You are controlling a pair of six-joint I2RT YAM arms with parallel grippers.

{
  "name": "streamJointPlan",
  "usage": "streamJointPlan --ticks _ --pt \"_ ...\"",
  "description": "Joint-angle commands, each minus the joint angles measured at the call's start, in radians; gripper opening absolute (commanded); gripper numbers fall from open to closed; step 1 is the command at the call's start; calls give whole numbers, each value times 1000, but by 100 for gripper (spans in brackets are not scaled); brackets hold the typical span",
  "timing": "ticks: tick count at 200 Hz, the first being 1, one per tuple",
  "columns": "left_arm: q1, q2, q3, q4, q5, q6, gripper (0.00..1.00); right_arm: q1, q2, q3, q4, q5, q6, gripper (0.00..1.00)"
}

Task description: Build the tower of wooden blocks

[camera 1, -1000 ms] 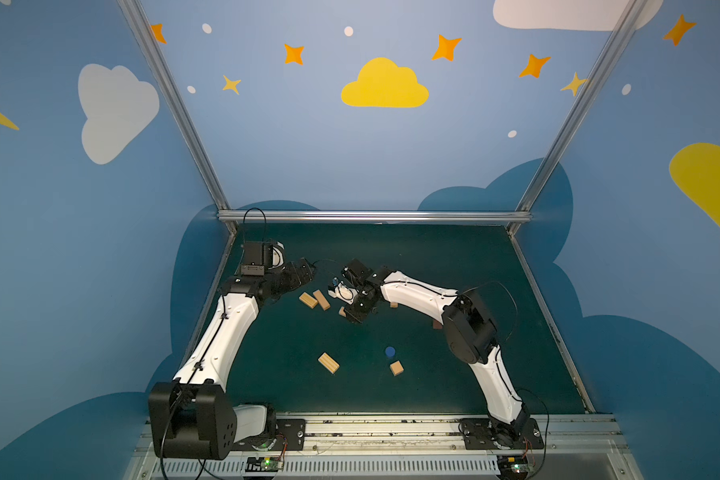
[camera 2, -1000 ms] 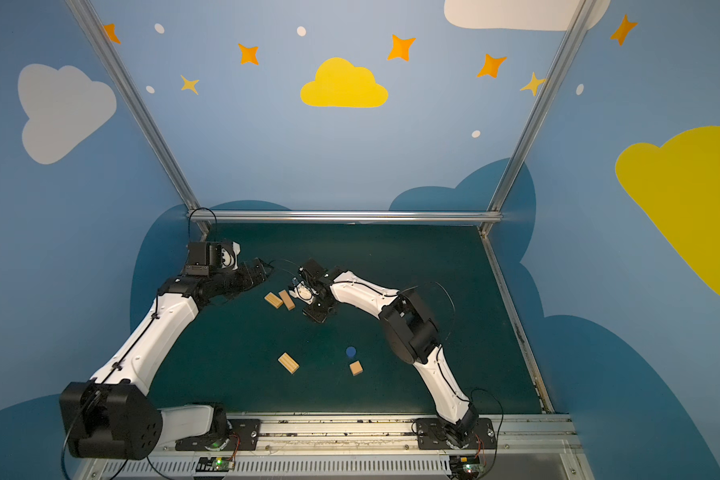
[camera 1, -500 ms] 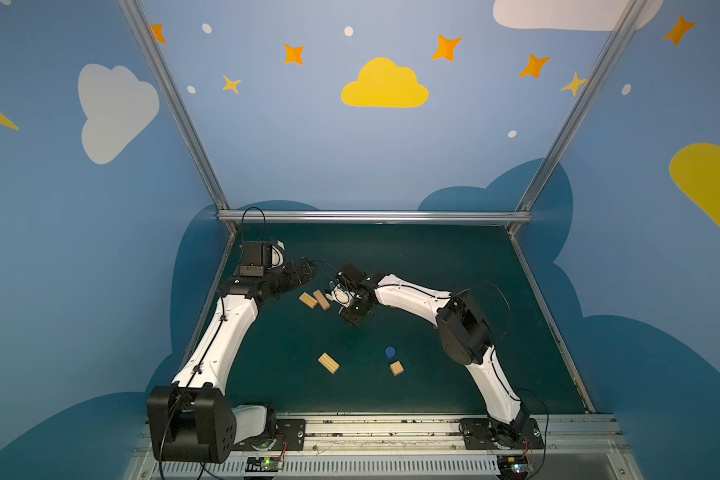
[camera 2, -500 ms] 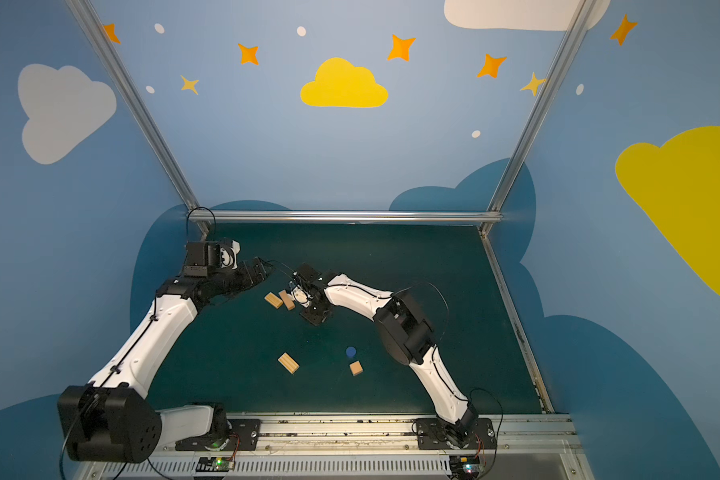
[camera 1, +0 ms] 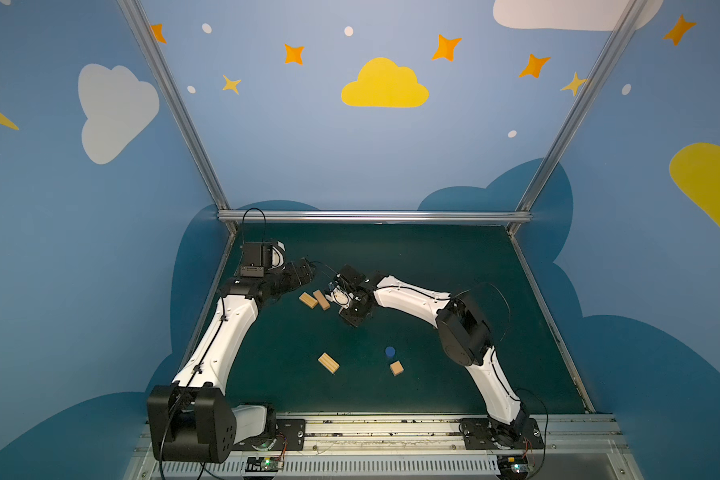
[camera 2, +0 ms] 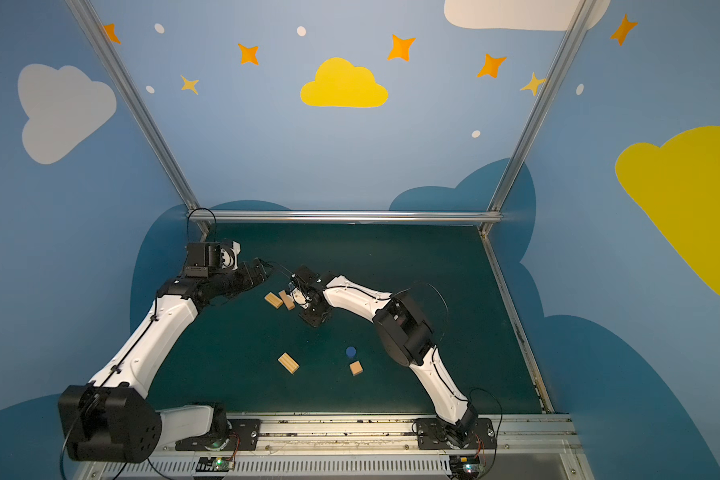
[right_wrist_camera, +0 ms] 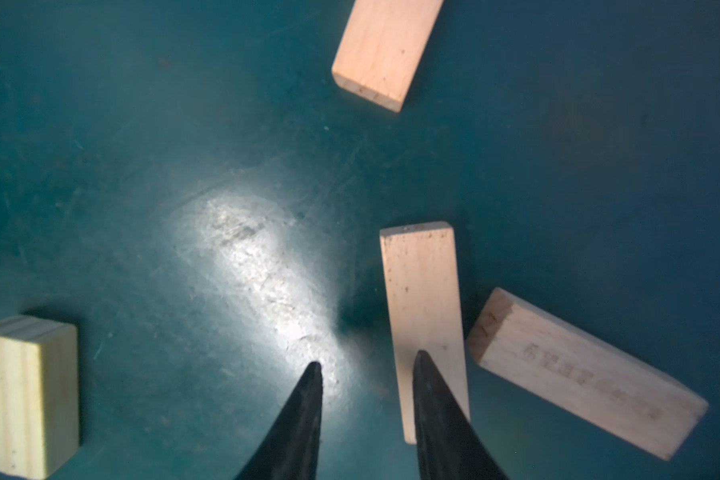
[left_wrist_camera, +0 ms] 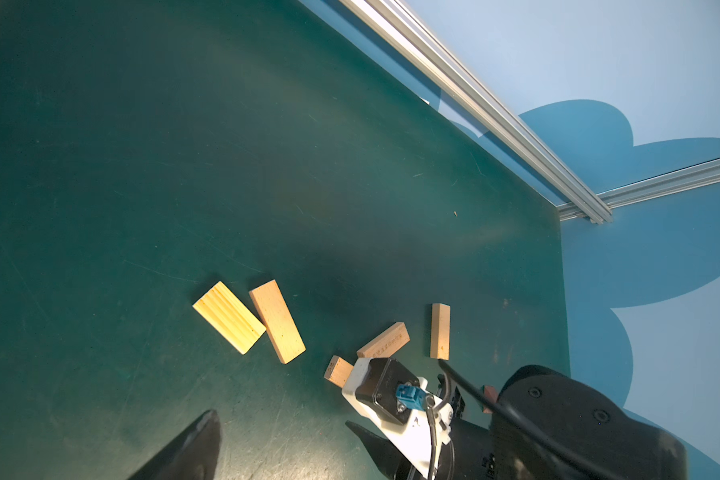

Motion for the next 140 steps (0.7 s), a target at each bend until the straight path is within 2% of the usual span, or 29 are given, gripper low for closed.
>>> streamJointPlan --ticks 1,140 --pt "4 4 -6 11 11 19 100 7 -45 -29 -13 5 16 37" --pt "0 -4 -8 12 14 23 100 9 -41 -57 1 4 33 40"
